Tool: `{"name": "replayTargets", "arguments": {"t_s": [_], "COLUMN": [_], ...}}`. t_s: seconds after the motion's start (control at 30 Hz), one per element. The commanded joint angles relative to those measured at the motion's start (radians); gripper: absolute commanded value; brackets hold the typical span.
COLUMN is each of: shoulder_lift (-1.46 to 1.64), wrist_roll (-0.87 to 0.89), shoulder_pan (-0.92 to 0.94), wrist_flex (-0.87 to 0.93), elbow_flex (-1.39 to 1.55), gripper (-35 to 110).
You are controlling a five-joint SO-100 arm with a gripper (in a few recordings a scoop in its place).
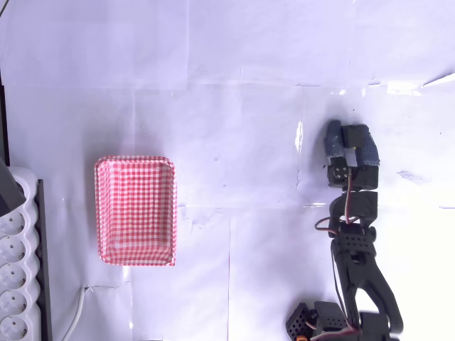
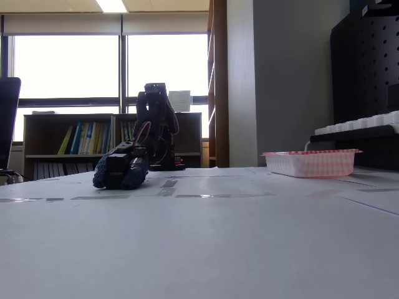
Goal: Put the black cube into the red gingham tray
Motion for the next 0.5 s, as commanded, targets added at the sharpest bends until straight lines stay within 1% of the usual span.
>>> {"name": "replayTargets", "arguments": {"t_s": [0.0, 0.07, 0.17, 0.27, 0.33, 0.47], "shoulder_lift": [-0.27, -0.356, -0.451, -0.515, -0.541, -0.5], "wrist_roll": [0.011, -0.04, -0.126, -0.229, -0.314, -0.483], "shoulder_pan": [-0.018, -0.049, -0.121, -0.236, -0.341, -0.58], "wrist_flex": [0.818, 1.074, 1.394, 1.69, 1.813, 1.953], "elbow_flex": [0.192, 0.267, 0.39, 0.56, 0.675, 0.969], "gripper": [0, 0, 0, 0, 0, 0]}}
